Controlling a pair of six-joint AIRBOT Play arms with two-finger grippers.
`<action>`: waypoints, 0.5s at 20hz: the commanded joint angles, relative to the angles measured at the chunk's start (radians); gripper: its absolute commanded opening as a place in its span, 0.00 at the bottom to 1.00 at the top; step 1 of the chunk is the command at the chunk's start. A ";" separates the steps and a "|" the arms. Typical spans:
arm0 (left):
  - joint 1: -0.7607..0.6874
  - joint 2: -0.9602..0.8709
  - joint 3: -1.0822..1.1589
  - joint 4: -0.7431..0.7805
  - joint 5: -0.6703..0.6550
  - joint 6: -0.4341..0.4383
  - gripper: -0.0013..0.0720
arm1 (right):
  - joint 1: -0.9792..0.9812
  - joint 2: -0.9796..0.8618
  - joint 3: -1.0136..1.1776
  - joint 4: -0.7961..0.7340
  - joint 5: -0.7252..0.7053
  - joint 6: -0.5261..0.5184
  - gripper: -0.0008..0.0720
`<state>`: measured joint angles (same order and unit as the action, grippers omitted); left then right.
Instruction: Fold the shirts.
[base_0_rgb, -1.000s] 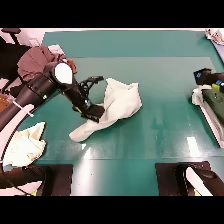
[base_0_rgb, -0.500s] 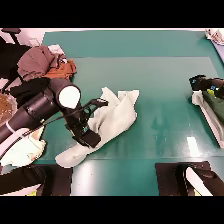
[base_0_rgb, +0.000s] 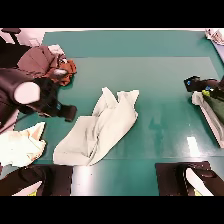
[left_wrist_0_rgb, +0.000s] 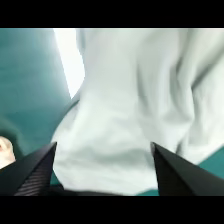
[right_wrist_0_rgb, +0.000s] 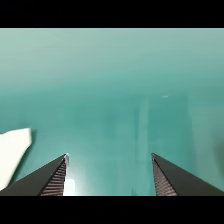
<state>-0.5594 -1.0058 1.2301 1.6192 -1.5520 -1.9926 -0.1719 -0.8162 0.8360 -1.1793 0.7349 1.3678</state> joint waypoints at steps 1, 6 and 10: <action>0.158 0.006 -0.001 -0.162 0.199 0.070 0.94 | 0.090 -0.038 0.000 -0.001 0.038 0.002 0.80; 0.256 -0.132 -0.001 -0.348 0.190 0.261 0.93 | 0.187 -0.101 0.000 0.005 0.085 0.003 0.80; 0.297 -0.180 -0.020 -0.337 0.192 0.299 0.68 | 0.262 -0.203 0.107 0.098 0.158 -0.007 0.80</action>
<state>-0.3004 -1.1519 1.2232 1.3102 -1.3720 -1.7462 0.0357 -0.9524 0.8780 -1.1431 0.8314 1.3701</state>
